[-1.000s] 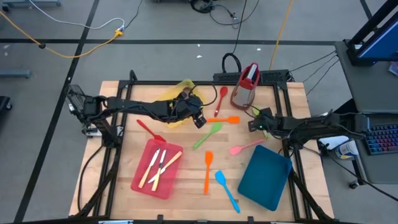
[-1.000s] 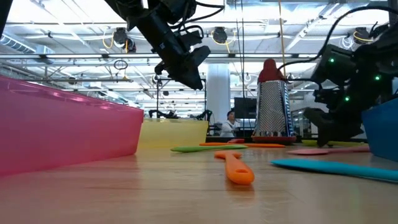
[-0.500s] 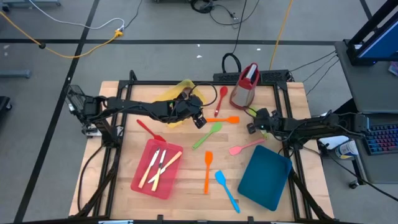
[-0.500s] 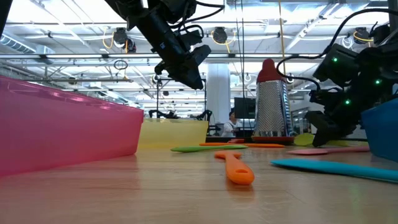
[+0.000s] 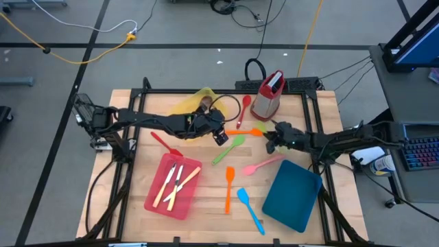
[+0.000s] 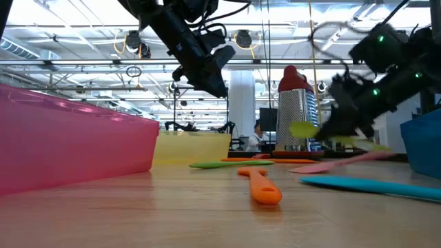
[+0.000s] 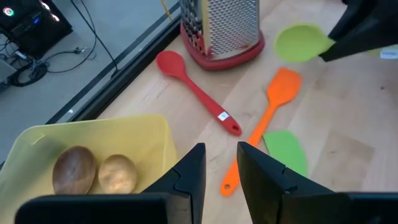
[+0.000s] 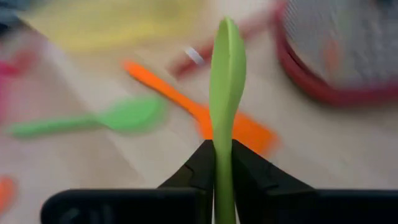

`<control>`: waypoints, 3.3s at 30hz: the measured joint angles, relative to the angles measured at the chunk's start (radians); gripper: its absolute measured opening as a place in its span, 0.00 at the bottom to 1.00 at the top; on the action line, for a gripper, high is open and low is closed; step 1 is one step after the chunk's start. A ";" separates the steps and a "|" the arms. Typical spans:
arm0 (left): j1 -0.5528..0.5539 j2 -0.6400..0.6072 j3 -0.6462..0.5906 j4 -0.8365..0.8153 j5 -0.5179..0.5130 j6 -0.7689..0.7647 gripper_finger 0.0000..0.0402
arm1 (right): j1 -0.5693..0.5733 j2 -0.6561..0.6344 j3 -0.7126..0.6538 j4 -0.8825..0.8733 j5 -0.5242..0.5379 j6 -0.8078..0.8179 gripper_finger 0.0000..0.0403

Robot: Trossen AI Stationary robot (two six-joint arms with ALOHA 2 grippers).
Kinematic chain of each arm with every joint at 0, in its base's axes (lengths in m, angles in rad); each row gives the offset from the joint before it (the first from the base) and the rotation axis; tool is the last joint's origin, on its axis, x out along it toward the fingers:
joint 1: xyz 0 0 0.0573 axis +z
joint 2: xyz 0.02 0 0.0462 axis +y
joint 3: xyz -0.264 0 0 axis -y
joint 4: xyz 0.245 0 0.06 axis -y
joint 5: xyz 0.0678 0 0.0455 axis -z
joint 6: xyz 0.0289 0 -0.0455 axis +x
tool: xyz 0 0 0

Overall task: Pick & Place Kitchen Items
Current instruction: Put the green serving spoon into the yellow bin

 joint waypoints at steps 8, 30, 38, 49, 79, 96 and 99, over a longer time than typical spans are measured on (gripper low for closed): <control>-0.039 0.000 0.000 0.001 0.000 -0.009 0.24 | 0.074 -0.001 0.001 0.612 -0.032 -0.380 0.08; -0.086 0.257 0.001 0.763 0.373 0.176 0.24 | 0.090 0.240 0.156 0.844 -0.191 -0.456 0.06; -0.095 0.265 0.000 0.802 0.404 0.164 0.24 | 0.104 0.358 0.167 0.933 -0.264 -0.387 0.06; -0.092 0.250 -0.002 0.739 0.379 0.132 0.24 | 0.148 0.246 0.145 1.001 -0.281 -0.417 0.06; -0.087 0.224 -0.001 1.042 0.523 0.271 0.24 | 0.146 0.173 0.266 0.842 -0.390 -0.540 0.07; -0.082 0.225 -0.001 1.130 0.521 0.297 0.24 | 0.163 0.174 0.263 0.876 -0.393 -0.533 0.05; -0.080 0.225 -0.001 1.131 0.521 0.303 0.24 | 0.163 0.174 0.263 0.872 -0.393 -0.533 0.06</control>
